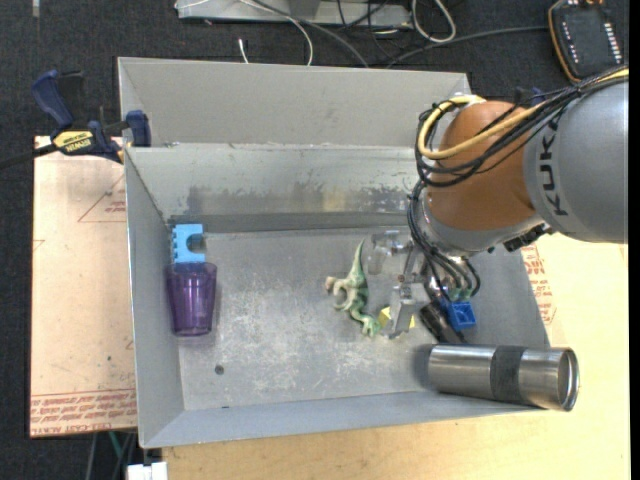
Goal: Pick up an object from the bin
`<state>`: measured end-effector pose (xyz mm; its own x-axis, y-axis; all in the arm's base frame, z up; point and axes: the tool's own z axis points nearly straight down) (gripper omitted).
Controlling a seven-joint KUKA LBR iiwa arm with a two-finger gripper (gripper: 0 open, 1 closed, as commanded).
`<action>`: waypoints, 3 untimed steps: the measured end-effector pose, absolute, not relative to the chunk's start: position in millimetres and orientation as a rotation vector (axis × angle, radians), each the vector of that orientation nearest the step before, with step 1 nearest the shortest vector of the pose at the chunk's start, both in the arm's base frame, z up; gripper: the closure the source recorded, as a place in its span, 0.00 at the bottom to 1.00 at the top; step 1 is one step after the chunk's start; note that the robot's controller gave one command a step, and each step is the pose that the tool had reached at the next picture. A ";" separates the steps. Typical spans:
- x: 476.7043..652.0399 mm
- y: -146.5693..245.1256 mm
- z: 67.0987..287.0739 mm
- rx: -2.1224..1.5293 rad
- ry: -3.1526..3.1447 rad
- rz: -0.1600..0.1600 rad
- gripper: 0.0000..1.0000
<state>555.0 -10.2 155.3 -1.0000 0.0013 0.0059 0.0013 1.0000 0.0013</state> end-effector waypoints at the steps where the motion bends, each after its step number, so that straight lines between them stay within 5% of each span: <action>1: 556.7 -10.3 158.5 -0.001 -3.142 -0.001 0.00; 2: 561.9 17.2 74.1 -0.217 -3.147 -0.004 0.00; 3: 551.8 25.2 141.1 -0.091 -3.154 -0.002 0.00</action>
Offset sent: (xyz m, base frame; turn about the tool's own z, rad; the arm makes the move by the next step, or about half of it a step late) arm 0.0027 0.0274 -0.0853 0.1360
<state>551.8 25.2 141.1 -0.9983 0.0576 -0.0134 0.0575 0.9983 0.0017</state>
